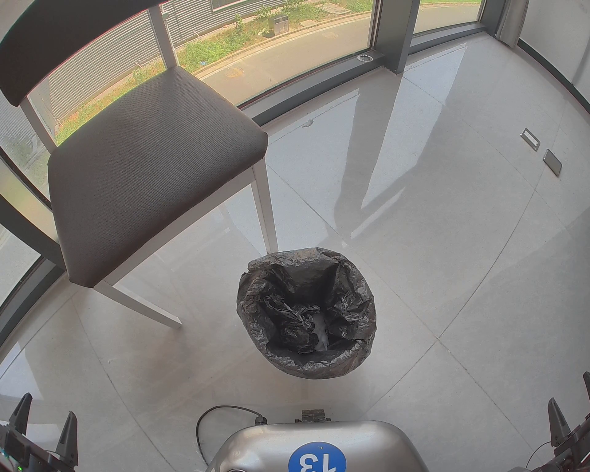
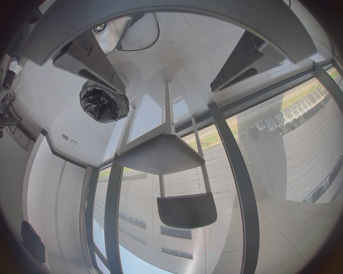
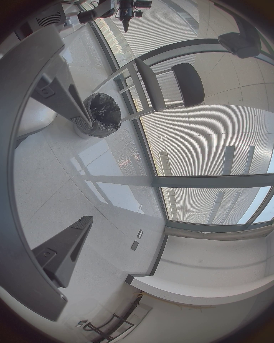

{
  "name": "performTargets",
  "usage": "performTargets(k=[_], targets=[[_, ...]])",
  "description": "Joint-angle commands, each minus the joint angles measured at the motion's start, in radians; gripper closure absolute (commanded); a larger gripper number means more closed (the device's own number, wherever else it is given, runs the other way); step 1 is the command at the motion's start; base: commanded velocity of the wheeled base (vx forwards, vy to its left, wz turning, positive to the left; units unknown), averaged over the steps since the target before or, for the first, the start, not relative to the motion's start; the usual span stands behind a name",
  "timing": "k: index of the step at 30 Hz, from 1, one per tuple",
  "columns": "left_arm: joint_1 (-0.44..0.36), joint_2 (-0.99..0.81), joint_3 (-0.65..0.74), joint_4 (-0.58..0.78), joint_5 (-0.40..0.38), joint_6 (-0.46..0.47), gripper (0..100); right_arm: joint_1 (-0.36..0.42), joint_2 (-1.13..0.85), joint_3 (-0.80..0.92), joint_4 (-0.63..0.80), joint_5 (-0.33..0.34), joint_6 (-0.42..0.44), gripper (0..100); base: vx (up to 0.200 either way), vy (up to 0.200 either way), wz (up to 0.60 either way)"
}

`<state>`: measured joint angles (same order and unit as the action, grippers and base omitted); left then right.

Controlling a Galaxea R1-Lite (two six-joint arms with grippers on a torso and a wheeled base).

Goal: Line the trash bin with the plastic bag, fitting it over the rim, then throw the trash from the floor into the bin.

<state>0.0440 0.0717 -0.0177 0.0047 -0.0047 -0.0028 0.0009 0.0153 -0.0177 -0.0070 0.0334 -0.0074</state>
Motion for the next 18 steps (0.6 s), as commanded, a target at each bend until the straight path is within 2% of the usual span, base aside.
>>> performTargets(k=[1, 18], targets=[[0.000, 0.002, 0.016, 0.000, 0.000, 0.000, 0, 0.001, -0.015, 0.018, -0.001, 0.000, 0.000, 0, 0.000, 0.000, 0.00], [0.000, 0.002, 0.016, 0.000, 0.000, 0.000, 0, 0.001, -0.015, 0.018, -0.001, 0.000, 0.001, 0, 0.000, 0.000, 0.00]])
